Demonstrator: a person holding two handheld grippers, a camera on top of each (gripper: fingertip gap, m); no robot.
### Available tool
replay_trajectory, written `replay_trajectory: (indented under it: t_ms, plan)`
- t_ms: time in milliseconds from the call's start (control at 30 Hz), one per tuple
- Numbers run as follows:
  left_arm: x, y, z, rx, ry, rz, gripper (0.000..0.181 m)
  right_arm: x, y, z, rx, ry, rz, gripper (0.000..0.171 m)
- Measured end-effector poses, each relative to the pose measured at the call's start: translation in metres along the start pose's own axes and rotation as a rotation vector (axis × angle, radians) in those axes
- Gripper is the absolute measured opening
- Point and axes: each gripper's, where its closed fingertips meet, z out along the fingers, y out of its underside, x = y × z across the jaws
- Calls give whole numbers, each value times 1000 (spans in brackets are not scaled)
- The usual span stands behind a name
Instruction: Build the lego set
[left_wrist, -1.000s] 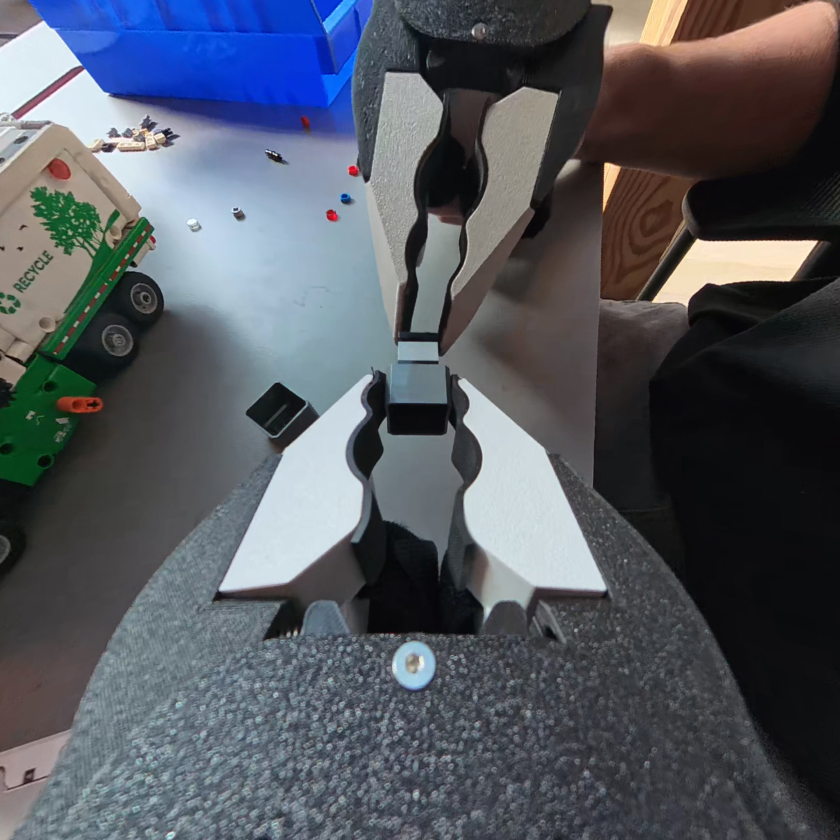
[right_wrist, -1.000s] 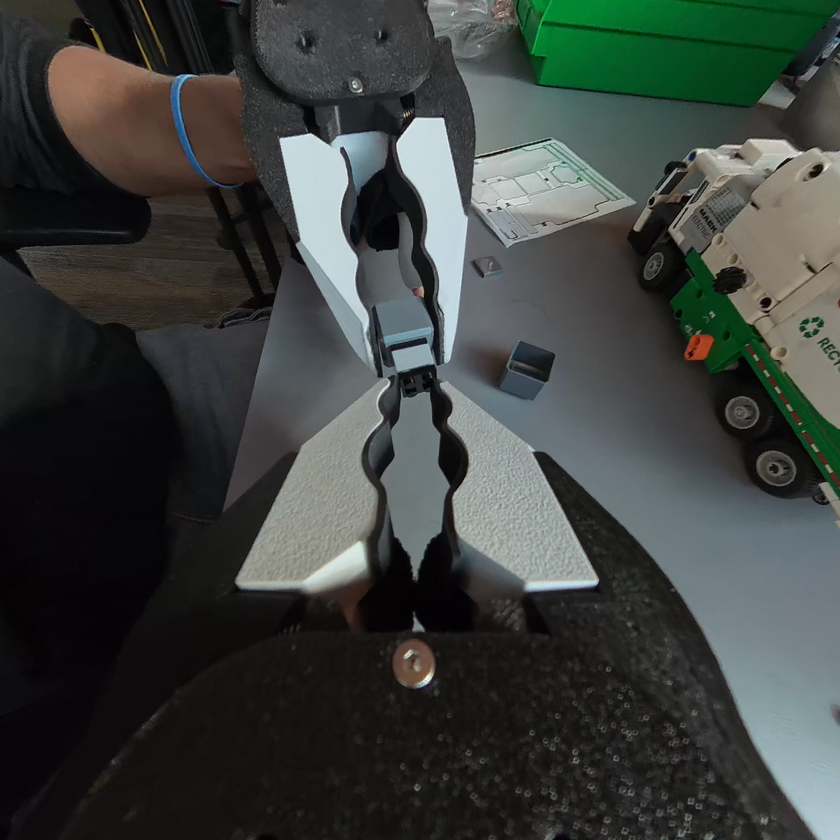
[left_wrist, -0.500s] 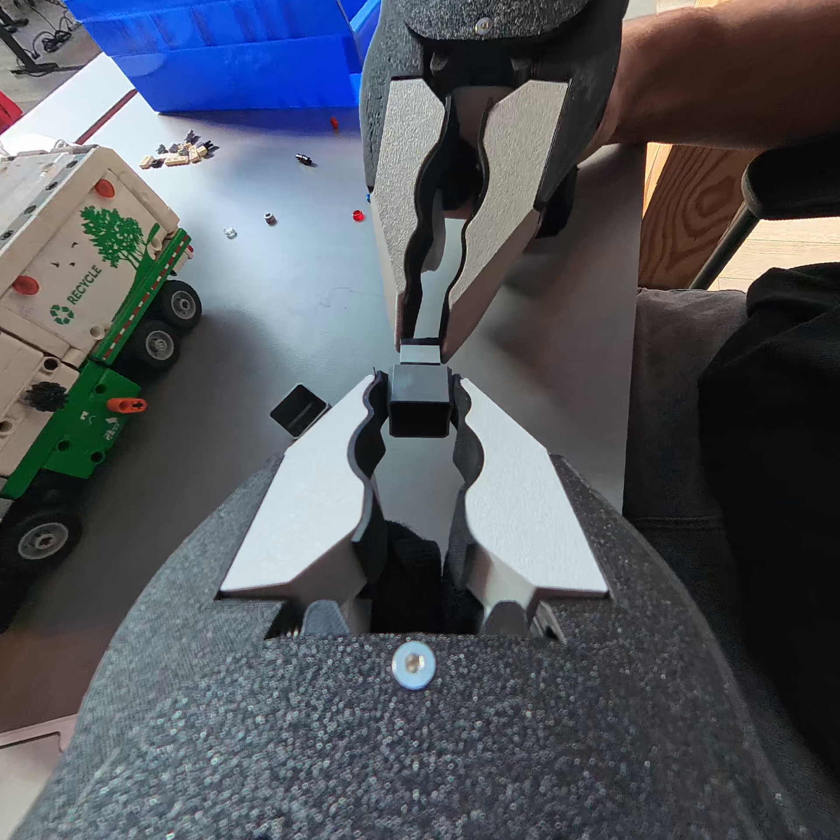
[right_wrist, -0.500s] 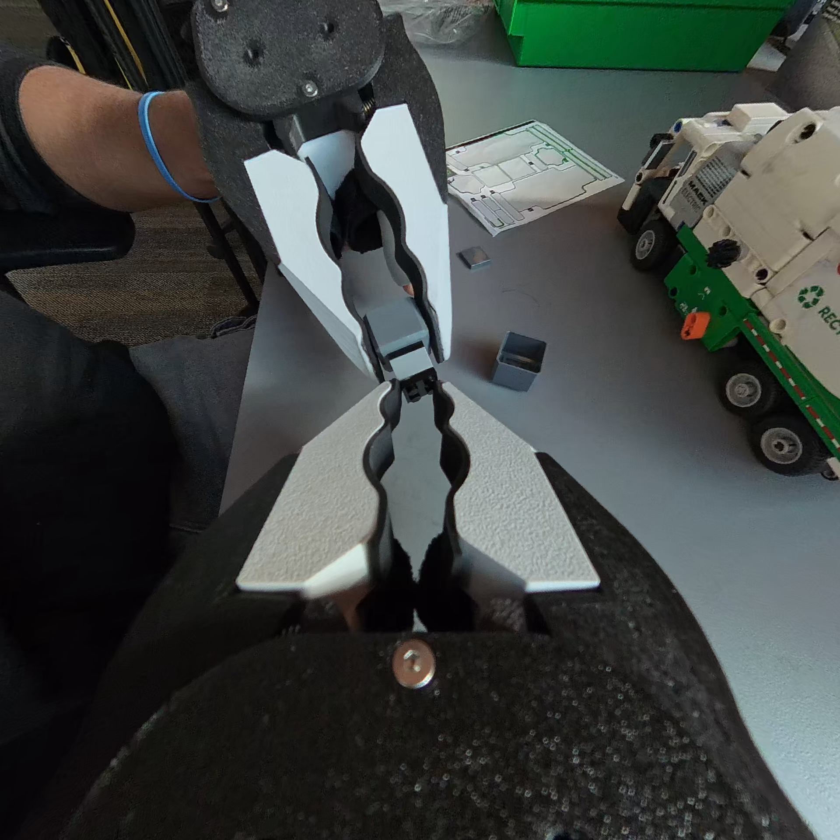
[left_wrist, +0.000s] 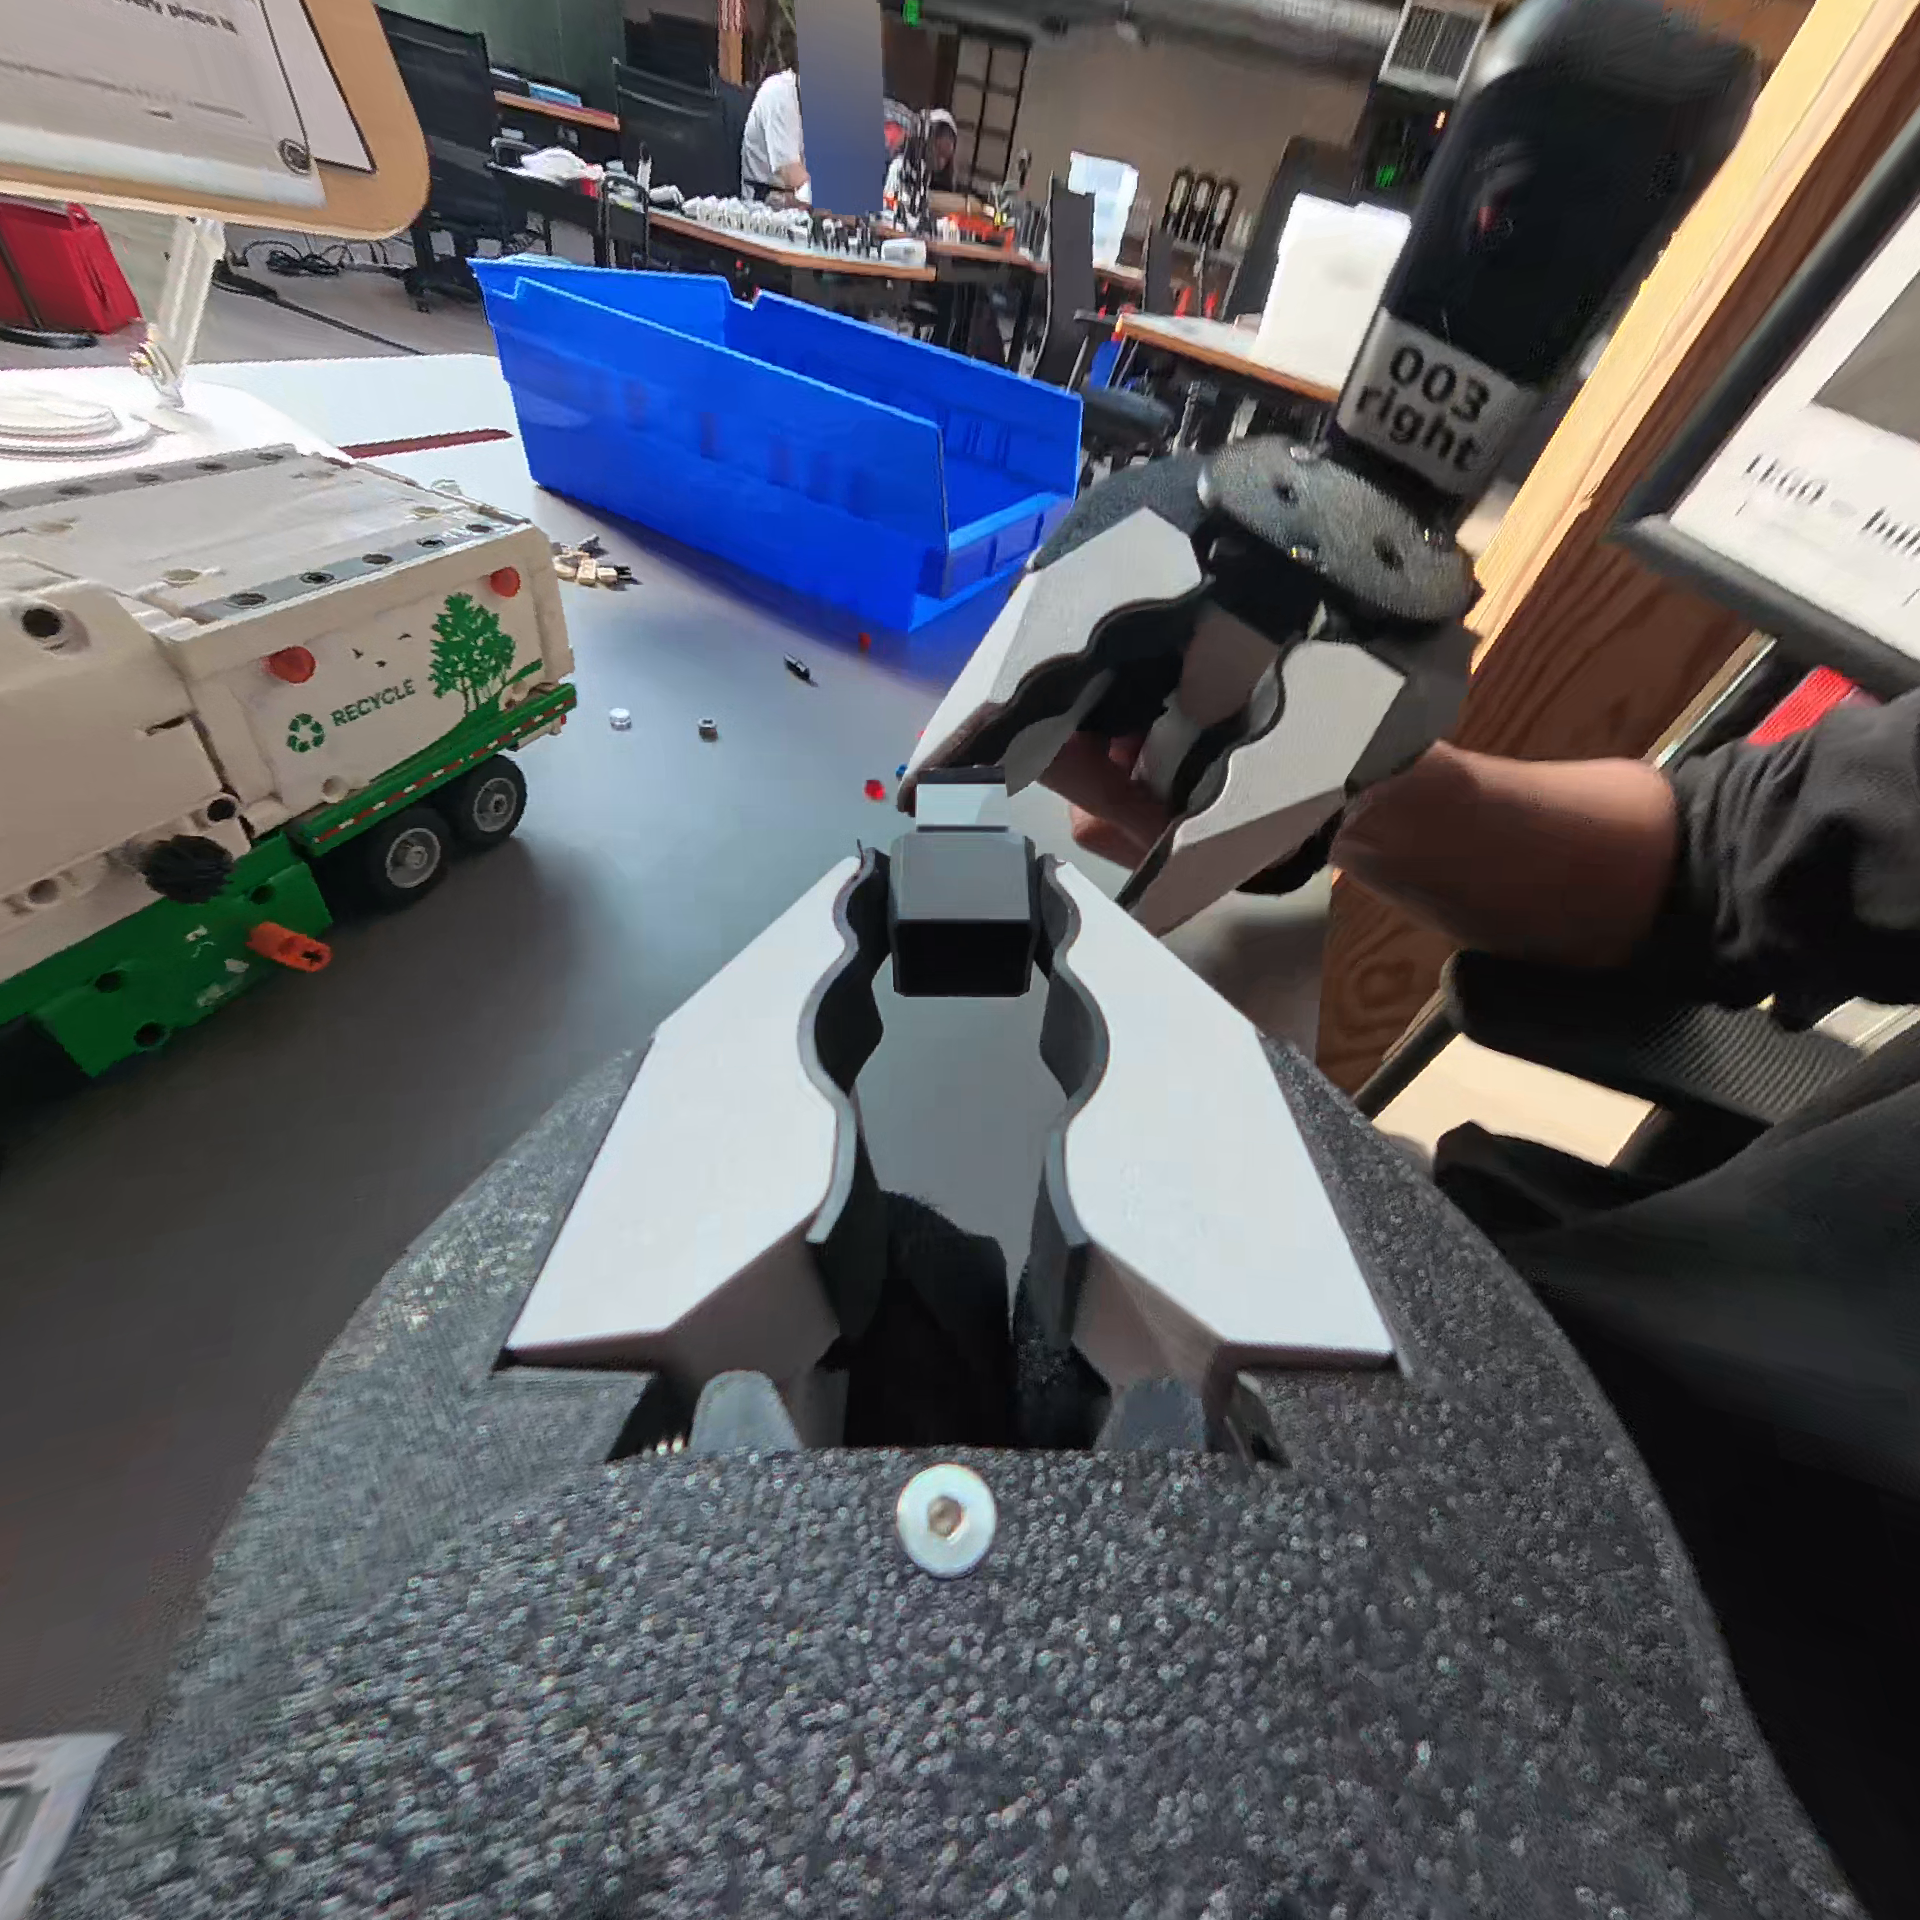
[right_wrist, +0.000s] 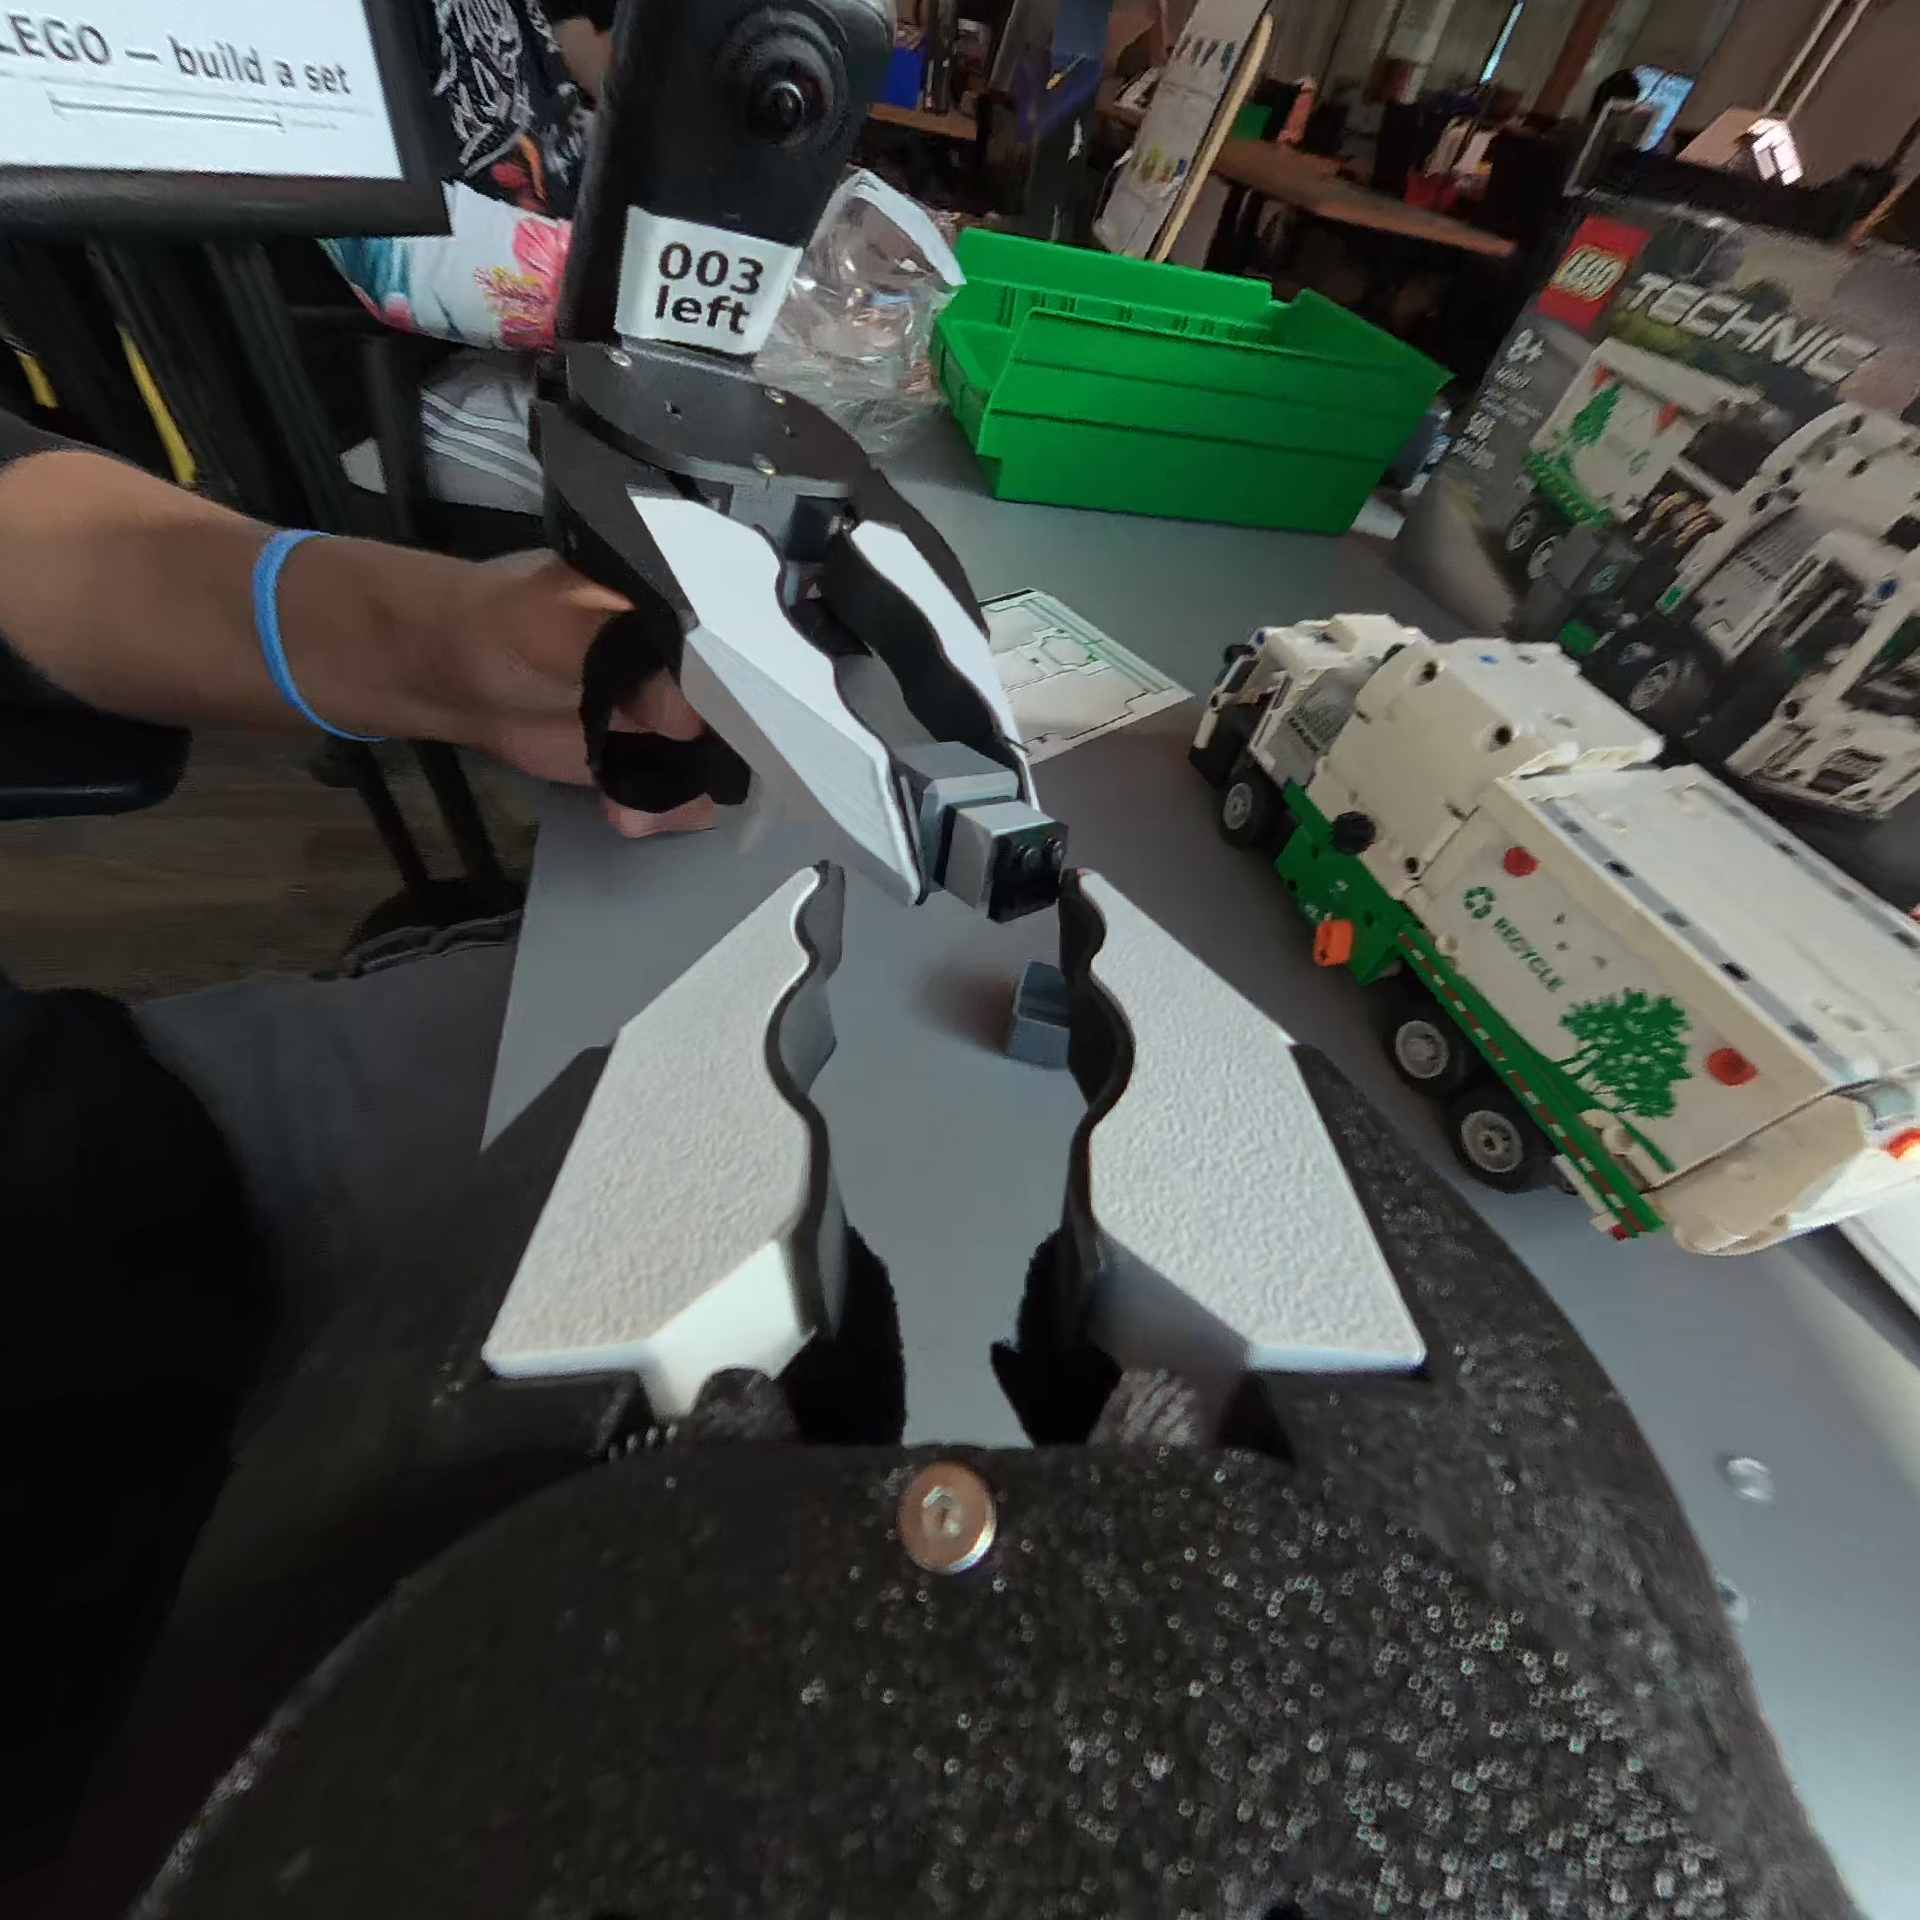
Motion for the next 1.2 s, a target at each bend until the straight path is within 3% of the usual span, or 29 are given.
replay_trajectory:
  t_ms: [167, 300, 400, 633, 1200]
  plan:
    - [12, -31, 0, 222, 149, -325, 25, 13, -18, -8, 1, 240, -235, 49]
    - [24, -53, -2, 377, 299, -543, 25, 12, -39, -18, 57, 356, -376, 36]
    - [30, -64, -5, 448, 368, -635, 25, 10, -49, -25, 95, 386, -404, 36]
    - [35, -70, -7, 477, 414, -711, 25, 7, -58, -32, 121, 455, -507, 38]
    - [44, -67, -8, 427, 396, -655, 24, 0, -59, -31, 74, 449, -591, 36]
